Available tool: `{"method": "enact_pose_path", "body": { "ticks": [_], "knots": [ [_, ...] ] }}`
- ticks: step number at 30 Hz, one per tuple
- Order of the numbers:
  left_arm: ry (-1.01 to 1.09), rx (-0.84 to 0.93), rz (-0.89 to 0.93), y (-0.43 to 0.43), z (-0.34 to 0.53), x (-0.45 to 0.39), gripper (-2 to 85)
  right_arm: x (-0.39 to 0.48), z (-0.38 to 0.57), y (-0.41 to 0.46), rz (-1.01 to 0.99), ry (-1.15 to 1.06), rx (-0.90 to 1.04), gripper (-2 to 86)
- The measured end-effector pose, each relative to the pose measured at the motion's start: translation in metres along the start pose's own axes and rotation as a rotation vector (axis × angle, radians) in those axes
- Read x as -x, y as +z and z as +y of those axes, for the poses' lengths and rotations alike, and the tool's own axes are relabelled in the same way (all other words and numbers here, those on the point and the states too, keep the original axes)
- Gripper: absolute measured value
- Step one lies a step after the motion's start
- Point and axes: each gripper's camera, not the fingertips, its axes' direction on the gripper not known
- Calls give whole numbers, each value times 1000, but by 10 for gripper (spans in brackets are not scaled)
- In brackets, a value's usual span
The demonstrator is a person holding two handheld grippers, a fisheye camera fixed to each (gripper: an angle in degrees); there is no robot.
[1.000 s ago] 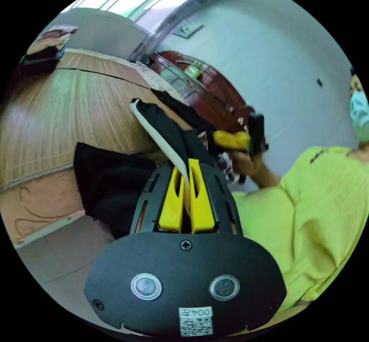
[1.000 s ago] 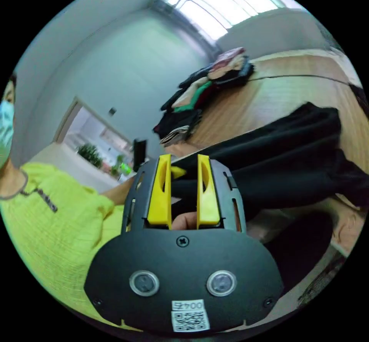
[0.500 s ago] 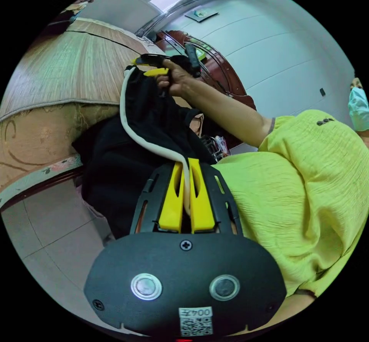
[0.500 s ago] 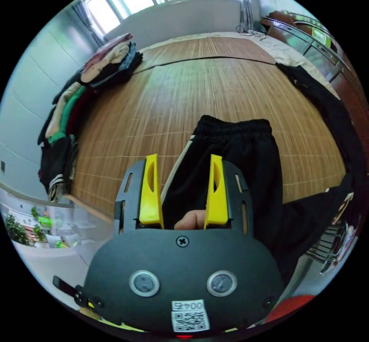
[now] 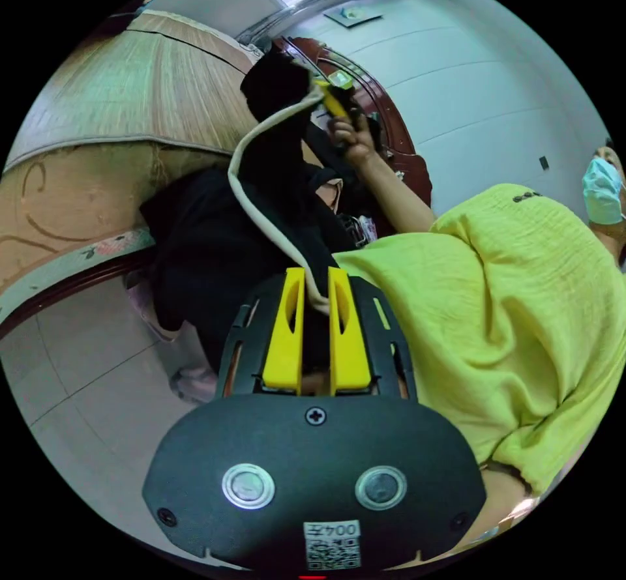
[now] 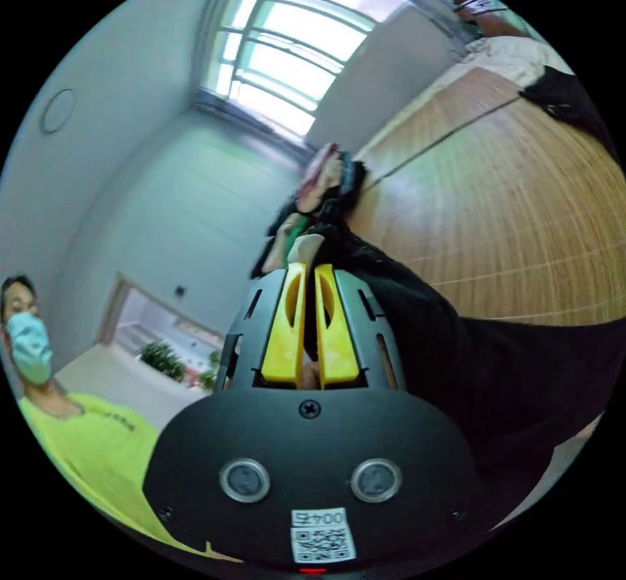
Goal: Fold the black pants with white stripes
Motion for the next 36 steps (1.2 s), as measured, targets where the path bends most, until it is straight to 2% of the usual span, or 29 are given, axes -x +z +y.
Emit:
{"method": "enact_pose_path", "body": {
  "ticks": [3,5,6,10,14,17,23,27,29,31,34,36],
  "knots": [
    [22,-75,-16,-34,2,1,85,22,18,-50,-236,-109,28,12],
    [28,-253,5,-59,-9,-1,104,33,30,-69,-302,-141,19,10],
    [33,-286,11,-60,-16,-2,109,36,38,-77,-311,-120,-8,10],
    [112,-318,41,-18,-92,-26,149,35,70,-77,-273,-53,-57,11],
    [94,-338,109,37,-154,-34,199,38,100,-60,-190,-92,50,11],
    [-4,-411,255,46,-162,-16,230,42,112,-59,-120,-168,127,12],
    [-187,-498,365,65,-152,19,247,52,130,-55,10,-328,250,14],
    [-235,-480,344,88,-152,29,212,54,133,-57,42,-393,284,18],
    [-290,-440,231,103,-150,40,100,51,133,-63,43,-398,284,21],
    [-299,-467,246,114,-142,50,64,42,131,-71,40,-366,267,27],
    [-262,-552,198,129,-125,50,47,18,126,-88,2,-257,231,49],
    [-208,-525,182,143,-121,43,44,8,122,-98,46,-210,202,110]
  ]
}}
